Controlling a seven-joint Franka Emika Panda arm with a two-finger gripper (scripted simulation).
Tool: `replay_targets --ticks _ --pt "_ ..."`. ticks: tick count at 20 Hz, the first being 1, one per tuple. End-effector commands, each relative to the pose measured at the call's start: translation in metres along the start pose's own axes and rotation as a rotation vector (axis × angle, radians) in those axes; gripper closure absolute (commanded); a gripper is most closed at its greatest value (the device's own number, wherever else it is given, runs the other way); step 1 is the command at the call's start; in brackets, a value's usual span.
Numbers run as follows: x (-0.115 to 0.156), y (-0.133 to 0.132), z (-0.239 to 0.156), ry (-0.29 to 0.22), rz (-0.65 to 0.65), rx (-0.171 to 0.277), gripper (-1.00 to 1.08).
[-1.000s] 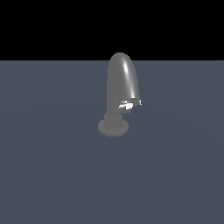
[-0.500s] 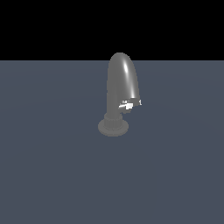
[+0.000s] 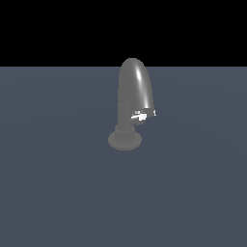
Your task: Turn on the faucet by rotating a designated handle.
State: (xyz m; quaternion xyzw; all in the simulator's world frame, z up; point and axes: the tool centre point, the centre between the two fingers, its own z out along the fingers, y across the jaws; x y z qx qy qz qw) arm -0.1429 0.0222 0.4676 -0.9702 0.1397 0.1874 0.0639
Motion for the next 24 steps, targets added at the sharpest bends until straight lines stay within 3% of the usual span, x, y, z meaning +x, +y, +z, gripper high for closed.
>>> replay_targets --ticks 1,24 --pt "0.013 -0.003 -0.001 -0.042 0.035 0.013 1.08" --pt "0.136 -0.006 0.015 -0.441 0.362 0.141 1.08"
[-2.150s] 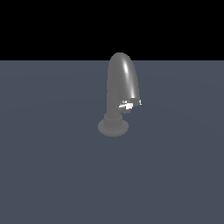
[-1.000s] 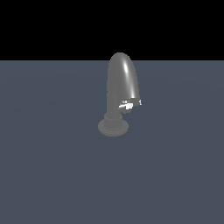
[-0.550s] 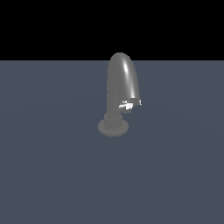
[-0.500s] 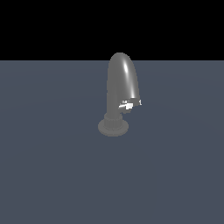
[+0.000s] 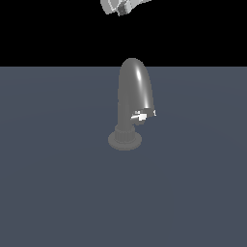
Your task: Turn on the faucet by rotating a designated handle.
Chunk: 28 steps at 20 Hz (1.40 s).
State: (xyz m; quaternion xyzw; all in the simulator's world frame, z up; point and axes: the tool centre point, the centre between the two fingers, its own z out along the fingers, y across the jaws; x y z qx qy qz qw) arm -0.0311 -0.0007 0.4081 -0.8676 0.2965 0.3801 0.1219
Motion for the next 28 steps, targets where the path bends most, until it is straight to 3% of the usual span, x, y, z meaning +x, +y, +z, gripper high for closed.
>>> replay_targets --ticks 1,28 --pt "0.014 -0.003 -0.001 -0.045 0.037 0.014 1.08" --pt "0.162 0.0 0.022 -0.537 0.437 0.177 1.08"
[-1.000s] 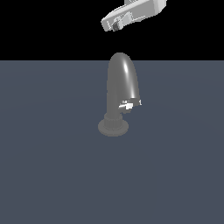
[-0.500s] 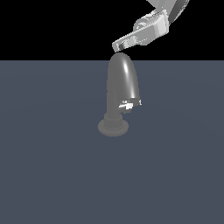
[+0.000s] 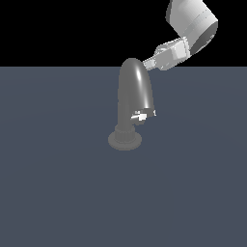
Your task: Turn on the faucet by rotating a designated handle.
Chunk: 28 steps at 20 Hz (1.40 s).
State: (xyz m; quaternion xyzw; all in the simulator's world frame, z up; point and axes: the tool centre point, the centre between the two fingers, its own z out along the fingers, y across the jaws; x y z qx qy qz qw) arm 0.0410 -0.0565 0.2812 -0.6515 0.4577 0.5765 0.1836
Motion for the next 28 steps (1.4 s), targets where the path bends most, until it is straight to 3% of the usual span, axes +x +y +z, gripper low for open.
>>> replay_targets --ticks 1,19,28 --pt "0.012 -0.003 -0.002 -0.041 0.033 0.014 1.08" --pt "0.095 -0.009 0.003 -0.309 0.257 0.111 1.08" --pt "0.111 -0.008 0.007 -0.361 0.301 0.131 1.08"
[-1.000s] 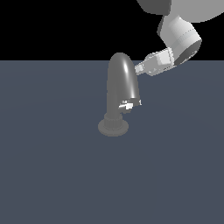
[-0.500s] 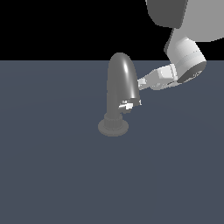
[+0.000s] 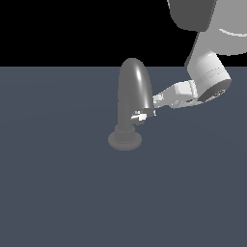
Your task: Turn on the faucet by rotating a designated handle.
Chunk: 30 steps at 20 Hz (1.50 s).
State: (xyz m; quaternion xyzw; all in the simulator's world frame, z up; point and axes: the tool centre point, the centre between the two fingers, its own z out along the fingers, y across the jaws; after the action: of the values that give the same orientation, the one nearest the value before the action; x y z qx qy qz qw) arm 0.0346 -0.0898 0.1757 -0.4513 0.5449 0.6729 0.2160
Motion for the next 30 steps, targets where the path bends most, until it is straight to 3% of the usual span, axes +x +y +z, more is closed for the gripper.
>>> replay_targets --ticks 1,7,23,24,25,30 --pt "0.001 0.0 0.0 -0.004 0.003 0.002 1.08" --pt "0.0 0.0 0.0 -0.002 0.001 0.001 1.08" --pt "0.053 0.016 0.0 -0.002 0.001 0.001 1.08" --pt "0.053 0.016 0.0 -0.002 0.001 0.001 1.08" --pt "0.033 0.016 0.001 0.011 -0.029 0.005 1.08" --pt "0.065 0.004 0.001 0.005 -0.016 0.003 1.08"
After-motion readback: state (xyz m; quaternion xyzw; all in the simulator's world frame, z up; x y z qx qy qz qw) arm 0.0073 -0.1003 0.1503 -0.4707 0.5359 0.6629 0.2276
